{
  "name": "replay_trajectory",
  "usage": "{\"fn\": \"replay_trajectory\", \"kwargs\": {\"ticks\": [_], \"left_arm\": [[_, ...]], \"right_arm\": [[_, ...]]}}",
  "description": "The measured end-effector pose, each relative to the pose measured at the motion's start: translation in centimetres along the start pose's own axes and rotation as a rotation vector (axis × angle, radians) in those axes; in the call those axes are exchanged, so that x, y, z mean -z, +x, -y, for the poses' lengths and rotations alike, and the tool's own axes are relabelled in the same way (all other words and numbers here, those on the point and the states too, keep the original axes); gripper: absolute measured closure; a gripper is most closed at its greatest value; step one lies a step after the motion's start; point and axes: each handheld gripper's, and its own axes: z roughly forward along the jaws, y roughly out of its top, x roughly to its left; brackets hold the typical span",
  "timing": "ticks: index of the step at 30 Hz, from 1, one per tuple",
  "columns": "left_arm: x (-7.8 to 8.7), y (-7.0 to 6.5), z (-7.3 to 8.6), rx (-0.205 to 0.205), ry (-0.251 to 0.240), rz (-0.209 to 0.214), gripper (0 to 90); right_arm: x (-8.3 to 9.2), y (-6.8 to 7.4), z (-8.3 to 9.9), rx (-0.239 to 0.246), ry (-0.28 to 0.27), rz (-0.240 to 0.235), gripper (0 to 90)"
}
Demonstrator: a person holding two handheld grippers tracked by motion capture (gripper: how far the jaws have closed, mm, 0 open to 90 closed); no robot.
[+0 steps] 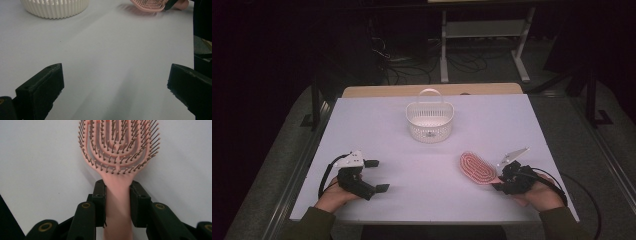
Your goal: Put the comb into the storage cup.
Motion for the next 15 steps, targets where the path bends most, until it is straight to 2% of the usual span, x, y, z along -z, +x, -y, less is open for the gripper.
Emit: {"fn": "replay_trajectory", "kwargs": {"ticks": [15], "left_arm": [[0.24,-0.19,0.08,0.007,-0.012,-0.007,0.4]], "right_arm": [[0.96,-0.64,0.0,-0.026,-0.11,-0.046,68.8]]}}
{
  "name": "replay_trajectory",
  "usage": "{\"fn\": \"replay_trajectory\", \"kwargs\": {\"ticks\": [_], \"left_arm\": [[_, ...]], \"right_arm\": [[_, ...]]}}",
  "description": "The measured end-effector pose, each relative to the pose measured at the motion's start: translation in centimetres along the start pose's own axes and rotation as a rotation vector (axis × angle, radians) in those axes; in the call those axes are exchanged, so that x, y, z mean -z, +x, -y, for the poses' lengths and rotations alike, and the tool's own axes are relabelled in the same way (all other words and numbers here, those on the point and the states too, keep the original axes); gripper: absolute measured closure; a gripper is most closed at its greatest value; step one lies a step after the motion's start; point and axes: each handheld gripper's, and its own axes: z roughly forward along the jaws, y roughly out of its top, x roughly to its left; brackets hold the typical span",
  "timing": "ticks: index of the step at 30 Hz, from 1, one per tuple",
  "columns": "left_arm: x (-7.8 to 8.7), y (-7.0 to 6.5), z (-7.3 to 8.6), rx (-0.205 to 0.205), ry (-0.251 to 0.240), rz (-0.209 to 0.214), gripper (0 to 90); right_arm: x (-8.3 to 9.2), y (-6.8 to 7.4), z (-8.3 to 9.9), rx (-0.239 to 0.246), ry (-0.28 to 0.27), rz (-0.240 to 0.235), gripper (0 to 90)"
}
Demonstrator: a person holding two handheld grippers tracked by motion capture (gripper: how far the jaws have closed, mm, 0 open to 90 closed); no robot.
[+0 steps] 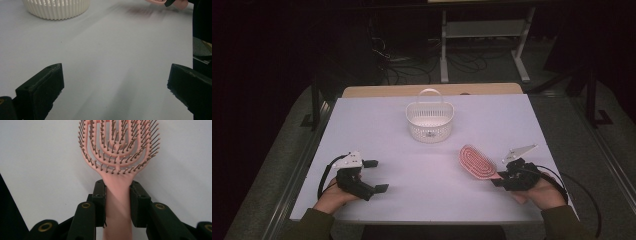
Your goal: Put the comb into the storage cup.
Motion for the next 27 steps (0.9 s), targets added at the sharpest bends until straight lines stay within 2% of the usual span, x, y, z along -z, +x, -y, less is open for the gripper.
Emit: {"fn": "replay_trajectory", "kwargs": {"ticks": [7,15,27], "left_arm": [[0.1,0.2,0.0,0.011,-0.017,0.01,0.4],[0.1,0.0,-0.2,0.015,-0.038,0.023,0.4],[0.1,-0.1,-0.2,0.028,-0.051,0.031,0.4]], "right_arm": [[0.3,-0.1,-0.4,-0.003,-0.053,-0.017,68.8],[0.4,0.3,-1.7,0.006,-0.109,-0.031,68.8],[0.3,0.5,-2.8,0.024,-0.148,-0.027,68.8]]}}
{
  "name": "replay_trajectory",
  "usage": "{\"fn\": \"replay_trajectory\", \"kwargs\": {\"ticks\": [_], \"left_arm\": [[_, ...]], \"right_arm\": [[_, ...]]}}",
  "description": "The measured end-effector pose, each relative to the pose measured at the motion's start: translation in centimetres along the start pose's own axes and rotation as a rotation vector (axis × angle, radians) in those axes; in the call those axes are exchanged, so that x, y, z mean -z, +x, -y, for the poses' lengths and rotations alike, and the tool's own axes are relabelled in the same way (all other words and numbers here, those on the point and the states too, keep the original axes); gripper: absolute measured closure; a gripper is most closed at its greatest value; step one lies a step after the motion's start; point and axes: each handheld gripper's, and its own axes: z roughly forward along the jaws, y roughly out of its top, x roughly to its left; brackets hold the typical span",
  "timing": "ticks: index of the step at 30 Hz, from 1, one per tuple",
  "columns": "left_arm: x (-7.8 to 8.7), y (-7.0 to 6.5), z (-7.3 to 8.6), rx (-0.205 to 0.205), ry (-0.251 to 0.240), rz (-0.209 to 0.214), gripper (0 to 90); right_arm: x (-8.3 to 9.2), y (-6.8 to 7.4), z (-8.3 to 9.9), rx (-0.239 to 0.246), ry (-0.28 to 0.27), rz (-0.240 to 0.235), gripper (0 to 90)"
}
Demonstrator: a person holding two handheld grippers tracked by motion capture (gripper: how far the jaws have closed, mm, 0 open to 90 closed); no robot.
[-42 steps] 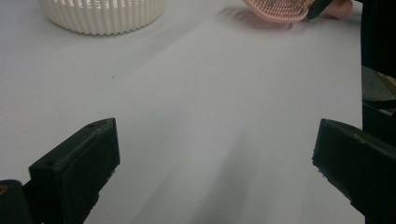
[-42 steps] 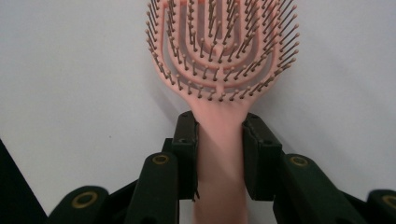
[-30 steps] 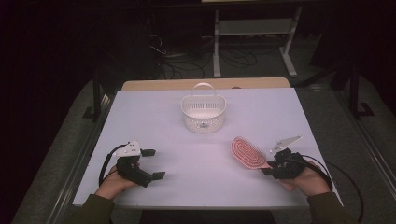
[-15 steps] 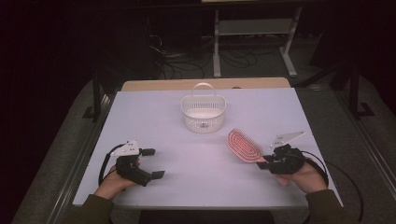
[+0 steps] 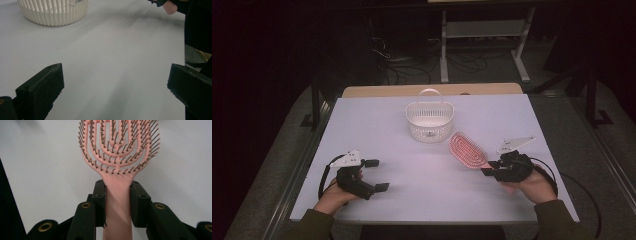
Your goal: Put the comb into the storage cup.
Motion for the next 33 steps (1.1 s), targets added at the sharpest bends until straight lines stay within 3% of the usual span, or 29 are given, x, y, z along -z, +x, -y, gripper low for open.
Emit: {"fn": "replay_trajectory", "kwargs": {"ticks": [33], "left_arm": [[0.0,-0.1,-0.1,-0.002,0.003,-0.002,0.5]], "right_arm": [[-1.2,0.9,-3.6,0.047,-0.068,-0.058,68.8]]}}
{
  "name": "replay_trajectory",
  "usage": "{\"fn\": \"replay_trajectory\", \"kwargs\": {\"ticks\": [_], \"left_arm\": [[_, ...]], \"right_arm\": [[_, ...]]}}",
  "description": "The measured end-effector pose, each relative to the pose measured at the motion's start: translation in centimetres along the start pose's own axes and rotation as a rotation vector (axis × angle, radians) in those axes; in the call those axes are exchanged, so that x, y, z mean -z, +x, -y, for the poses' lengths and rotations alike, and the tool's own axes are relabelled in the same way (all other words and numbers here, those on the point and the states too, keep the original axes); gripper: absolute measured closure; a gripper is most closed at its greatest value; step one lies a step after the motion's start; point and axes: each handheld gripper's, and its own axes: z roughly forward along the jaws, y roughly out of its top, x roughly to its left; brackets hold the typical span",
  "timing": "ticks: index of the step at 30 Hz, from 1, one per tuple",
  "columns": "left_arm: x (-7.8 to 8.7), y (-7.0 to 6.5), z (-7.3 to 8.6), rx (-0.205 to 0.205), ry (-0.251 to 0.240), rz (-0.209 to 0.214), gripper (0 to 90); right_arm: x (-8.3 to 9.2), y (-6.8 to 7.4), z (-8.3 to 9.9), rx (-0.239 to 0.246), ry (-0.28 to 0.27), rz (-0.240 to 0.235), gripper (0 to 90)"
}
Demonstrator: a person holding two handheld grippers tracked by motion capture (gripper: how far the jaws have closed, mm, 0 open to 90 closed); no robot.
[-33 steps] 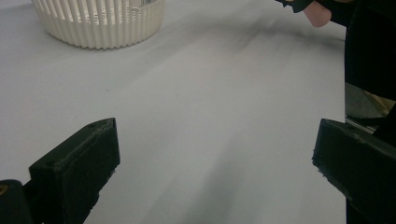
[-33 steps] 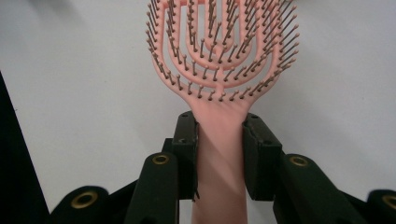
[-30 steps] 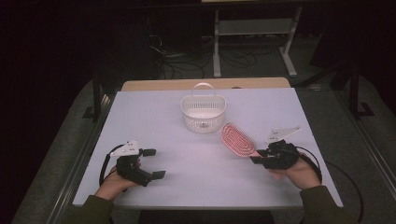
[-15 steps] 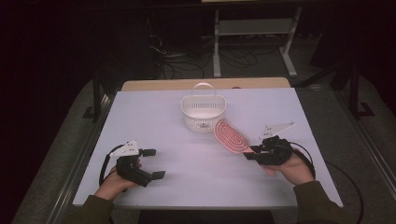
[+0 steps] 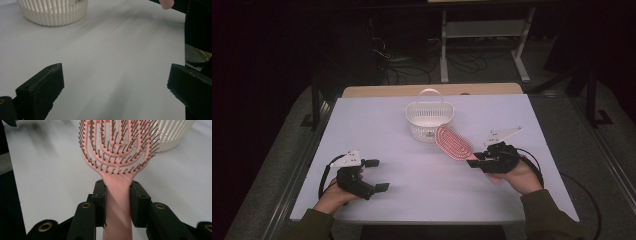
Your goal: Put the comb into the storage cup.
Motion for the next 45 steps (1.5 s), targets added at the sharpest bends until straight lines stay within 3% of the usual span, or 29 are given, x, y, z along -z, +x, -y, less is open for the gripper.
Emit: {"fn": "replay_trajectory", "kwargs": {"ticks": [45], "left_arm": [[-0.1,0.0,-0.5,-0.01,-0.015,0.006,0.5]], "right_arm": [[-3.8,1.3,-4.1,0.073,-0.055,-0.074,68.8]]}}
